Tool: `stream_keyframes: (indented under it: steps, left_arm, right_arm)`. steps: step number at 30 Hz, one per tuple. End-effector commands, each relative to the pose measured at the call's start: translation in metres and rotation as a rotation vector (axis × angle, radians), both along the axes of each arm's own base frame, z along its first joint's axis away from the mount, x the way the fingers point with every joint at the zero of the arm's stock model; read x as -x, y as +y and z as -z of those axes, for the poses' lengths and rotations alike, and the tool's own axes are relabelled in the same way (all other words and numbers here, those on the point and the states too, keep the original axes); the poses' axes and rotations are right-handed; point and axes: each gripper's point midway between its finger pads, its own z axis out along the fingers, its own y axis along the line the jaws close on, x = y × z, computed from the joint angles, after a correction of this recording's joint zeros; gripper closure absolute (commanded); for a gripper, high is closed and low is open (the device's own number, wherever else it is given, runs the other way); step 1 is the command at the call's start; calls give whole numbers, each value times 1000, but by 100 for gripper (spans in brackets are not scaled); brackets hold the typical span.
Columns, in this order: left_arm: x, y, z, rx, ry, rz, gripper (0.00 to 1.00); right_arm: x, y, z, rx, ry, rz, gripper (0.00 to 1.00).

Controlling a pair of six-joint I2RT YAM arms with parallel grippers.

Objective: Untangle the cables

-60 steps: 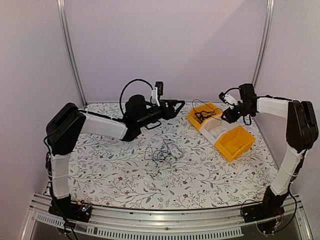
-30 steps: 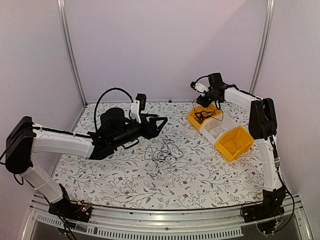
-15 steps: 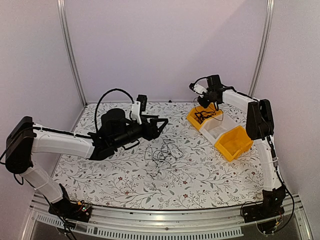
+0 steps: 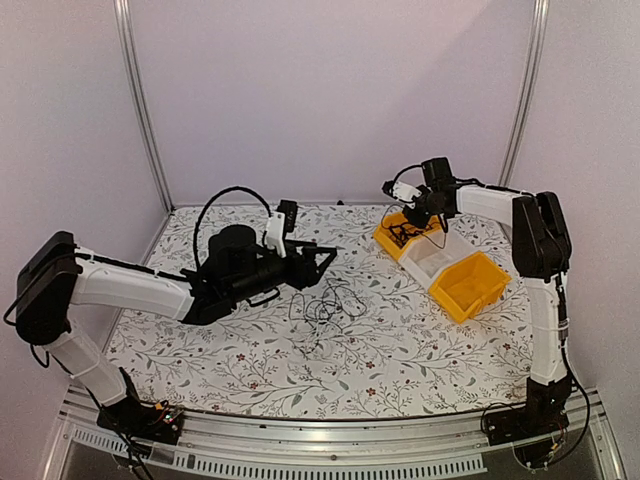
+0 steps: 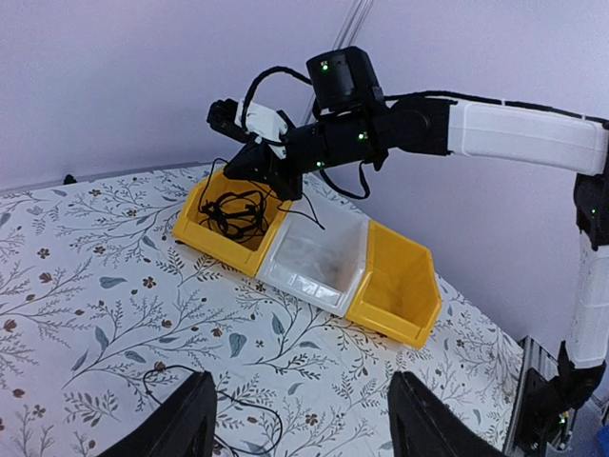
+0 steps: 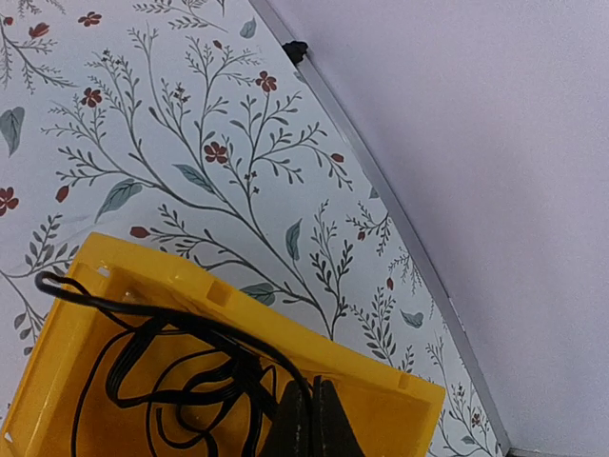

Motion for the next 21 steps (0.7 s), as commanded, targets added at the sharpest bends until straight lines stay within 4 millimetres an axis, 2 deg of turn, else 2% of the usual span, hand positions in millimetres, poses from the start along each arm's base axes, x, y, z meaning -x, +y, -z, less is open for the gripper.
stream_keyframes:
  steps: [1,5,11,13,14,15,21]
  left_arm:
    - [4,-2,10,-3,14,6,38]
    - [5,-2,12,-5,16,7,38]
    - [6,1,14,-5,22,0,38]
    - [6,2,15,-3,25,-3,38]
    - [7,2,16,-3,27,-4,38]
    - [7,3,16,-1,29,-3,38]
    - [8,3,19,2,37,-2,38]
  right_arm:
    - [9,-7,-17,48,-33,-23,100]
    - [15,-10,-22,52,-33,-31,100]
    - [19,-22,-7,138,10,-56,100]
    - [14,-28,-4,175,22,-53,100]
    - [11,-30,5,193,42,-53,100]
    - [7,-30,1,202,46,-54,100]
    - [-4,-27,29,231,119,-65,100]
